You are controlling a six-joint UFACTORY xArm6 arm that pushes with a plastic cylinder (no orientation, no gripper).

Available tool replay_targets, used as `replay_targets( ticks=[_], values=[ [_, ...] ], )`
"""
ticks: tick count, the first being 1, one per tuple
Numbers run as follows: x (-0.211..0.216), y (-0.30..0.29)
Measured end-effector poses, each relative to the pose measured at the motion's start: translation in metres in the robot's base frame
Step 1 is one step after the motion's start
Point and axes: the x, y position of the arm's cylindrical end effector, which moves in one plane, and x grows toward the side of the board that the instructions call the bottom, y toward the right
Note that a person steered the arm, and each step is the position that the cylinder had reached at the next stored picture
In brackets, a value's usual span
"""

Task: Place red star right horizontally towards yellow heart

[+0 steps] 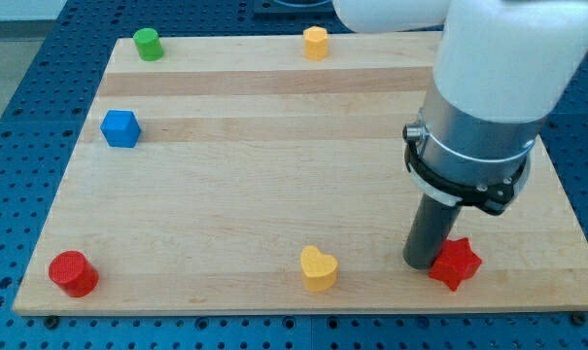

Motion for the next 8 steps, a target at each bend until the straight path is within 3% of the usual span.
replay_targets(
  ticks=[5, 8],
  values=[
    [0.023, 0.0],
    [0.026, 0.037]
  ],
)
